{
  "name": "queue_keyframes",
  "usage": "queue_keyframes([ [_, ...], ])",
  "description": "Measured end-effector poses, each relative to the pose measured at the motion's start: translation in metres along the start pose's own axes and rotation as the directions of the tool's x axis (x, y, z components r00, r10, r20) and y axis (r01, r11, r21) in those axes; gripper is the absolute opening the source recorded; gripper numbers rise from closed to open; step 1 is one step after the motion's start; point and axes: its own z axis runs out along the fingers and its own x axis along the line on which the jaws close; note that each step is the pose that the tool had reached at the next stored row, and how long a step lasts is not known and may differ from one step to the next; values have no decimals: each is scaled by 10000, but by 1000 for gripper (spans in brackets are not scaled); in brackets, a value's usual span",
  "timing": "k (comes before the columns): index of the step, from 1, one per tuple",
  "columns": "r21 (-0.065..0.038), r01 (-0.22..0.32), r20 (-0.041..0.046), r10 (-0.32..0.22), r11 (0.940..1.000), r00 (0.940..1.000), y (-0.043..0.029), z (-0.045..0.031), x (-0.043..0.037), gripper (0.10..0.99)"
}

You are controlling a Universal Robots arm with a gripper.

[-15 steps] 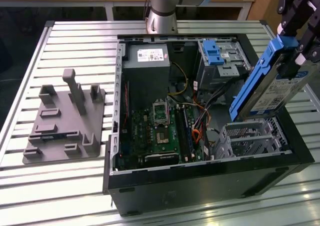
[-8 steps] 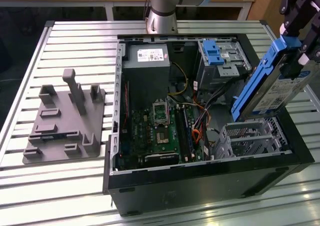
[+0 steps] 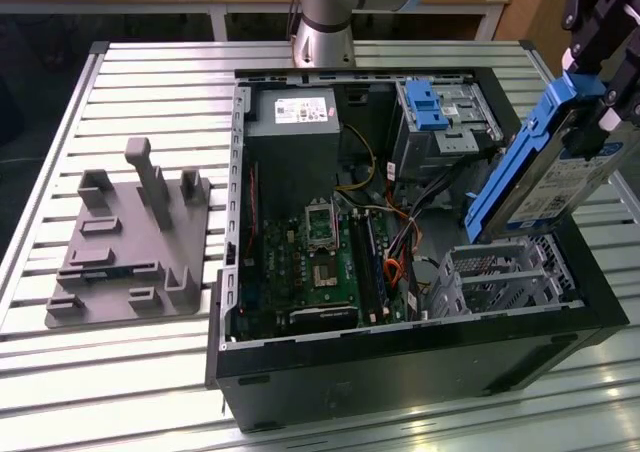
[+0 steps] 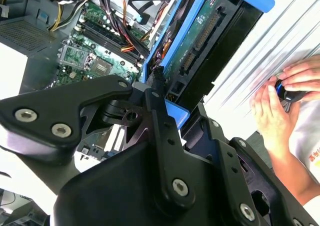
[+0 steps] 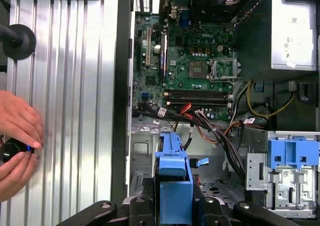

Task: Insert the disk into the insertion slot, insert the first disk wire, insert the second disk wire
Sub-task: 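Insert the disk into the insertion slot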

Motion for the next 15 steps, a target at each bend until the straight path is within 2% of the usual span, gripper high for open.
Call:
queue_keyframes([
  [15,-6,121,-6,-121,9999,9999,-26,82,-7,365],
])
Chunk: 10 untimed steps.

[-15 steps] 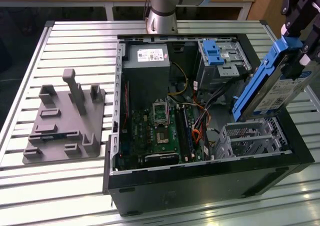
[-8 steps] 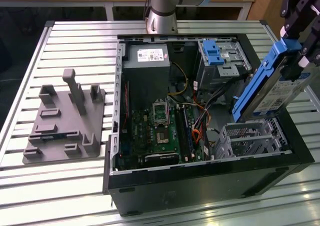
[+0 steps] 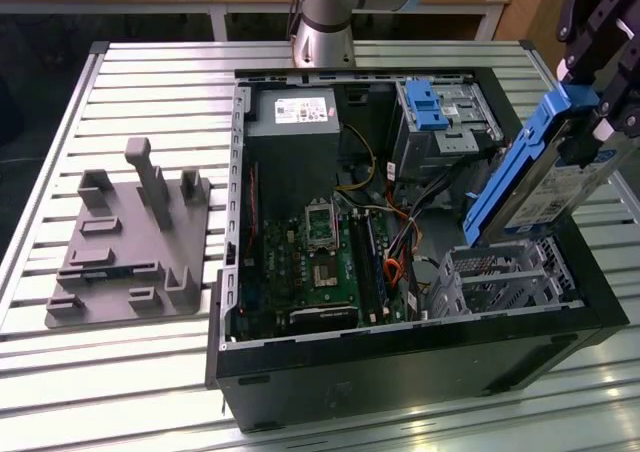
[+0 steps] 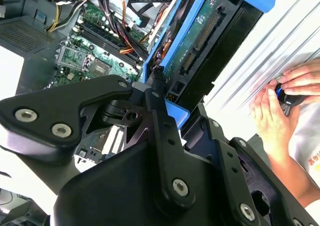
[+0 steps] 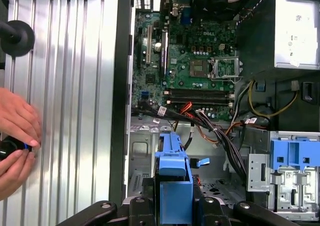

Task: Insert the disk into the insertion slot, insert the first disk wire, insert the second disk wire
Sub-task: 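Insert the disk into the insertion slot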

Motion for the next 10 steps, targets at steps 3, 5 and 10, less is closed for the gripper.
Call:
queue_keyframes([
  [3,-2,30,1,-30,10000,10000,-15,12,1,365],
  [5,-3,44,-1,-44,10000,10000,-19,22,2,365],
  [10,-4,56,0,-56,10000,10000,-23,60,4,365],
])
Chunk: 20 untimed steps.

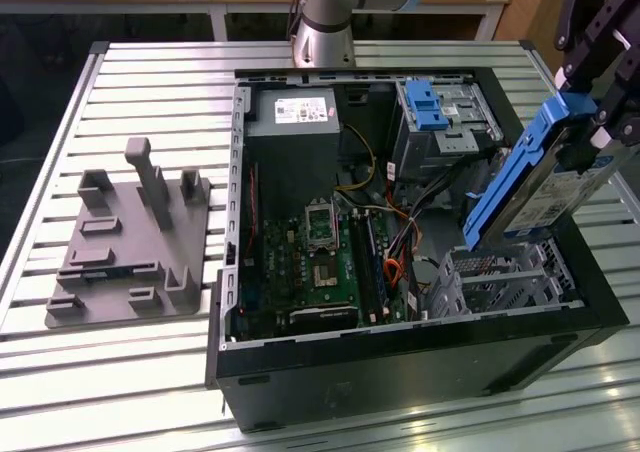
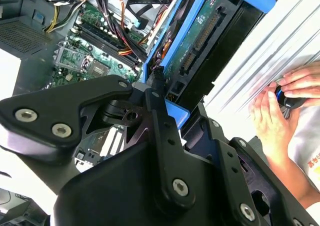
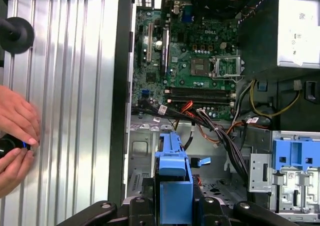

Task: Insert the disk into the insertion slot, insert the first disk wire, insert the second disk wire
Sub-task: 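Insert the disk into the insertion slot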

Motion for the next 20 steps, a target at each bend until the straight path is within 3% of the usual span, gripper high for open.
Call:
queue_keyframes([
  [20,0,2,-1,-2,10000,10000,-16,98,25,365],
])
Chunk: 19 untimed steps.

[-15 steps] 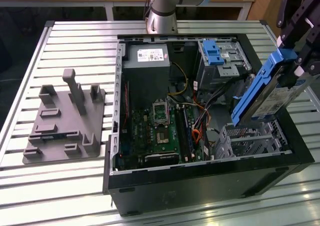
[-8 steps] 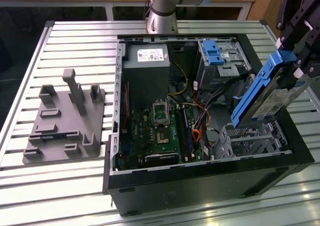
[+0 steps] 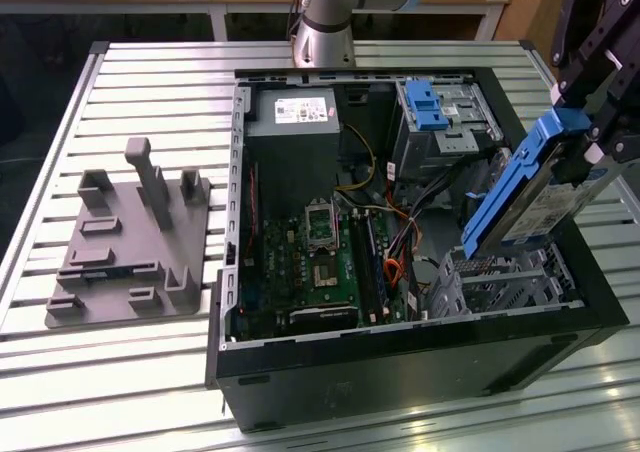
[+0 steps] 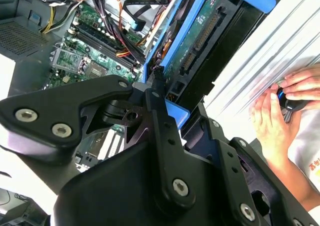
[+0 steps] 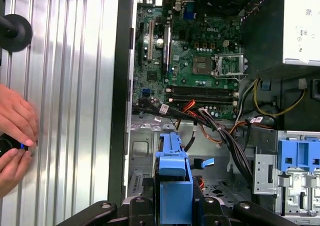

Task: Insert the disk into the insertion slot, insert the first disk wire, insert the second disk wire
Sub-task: 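Insert the disk into the insertion slot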

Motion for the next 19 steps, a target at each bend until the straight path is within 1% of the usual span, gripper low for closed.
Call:
queue_keyframes([
  [5,0,-4,0,4,10000,10000,-2,39,8,365],
  [19,8,-166,6,166,9999,9999,-6,105,22,365],
])
